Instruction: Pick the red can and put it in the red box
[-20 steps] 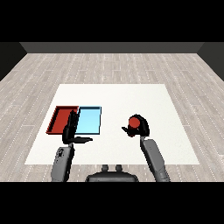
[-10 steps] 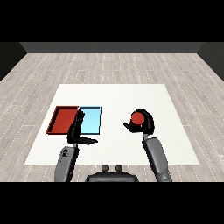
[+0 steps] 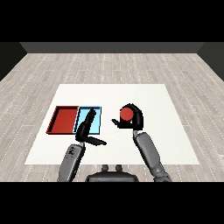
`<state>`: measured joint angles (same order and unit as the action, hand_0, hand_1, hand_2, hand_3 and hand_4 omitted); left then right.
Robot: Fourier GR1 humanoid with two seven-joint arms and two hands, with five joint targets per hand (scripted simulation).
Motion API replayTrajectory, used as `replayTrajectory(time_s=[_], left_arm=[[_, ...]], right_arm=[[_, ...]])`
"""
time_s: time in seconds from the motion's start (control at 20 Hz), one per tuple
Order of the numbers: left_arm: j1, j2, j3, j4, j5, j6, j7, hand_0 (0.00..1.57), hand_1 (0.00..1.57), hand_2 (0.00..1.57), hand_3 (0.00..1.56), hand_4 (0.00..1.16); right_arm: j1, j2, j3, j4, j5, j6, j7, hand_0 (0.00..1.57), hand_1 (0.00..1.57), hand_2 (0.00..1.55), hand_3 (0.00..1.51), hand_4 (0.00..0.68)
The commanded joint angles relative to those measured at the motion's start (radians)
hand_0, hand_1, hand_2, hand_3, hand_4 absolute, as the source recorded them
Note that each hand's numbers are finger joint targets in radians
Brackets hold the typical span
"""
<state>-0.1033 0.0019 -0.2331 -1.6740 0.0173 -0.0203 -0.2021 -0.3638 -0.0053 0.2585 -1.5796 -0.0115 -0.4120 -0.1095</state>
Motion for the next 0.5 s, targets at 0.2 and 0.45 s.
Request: replayTrajectory(time_s=[0.2,0.45], left_arm=[[-0.081,-0.002,-0.088,0.073,0.050,0.064,0.047,0.00,0.00,0.00,0.00,0.00],[-0.095,-0.002,-0.225,0.185,0.057,0.180,-0.034,0.00,0.00,0.00,0.00,0.00]], right_arm=[[-0.023,0.005,0.023,-0.047,0.003,-0.023,-0.005,1.57,1.57,1.48,1.43,0.649],[-0.056,0.005,0.036,0.016,-0.012,-0.033,-0.059,1.57,1.57,1.48,1.42,0.647]])
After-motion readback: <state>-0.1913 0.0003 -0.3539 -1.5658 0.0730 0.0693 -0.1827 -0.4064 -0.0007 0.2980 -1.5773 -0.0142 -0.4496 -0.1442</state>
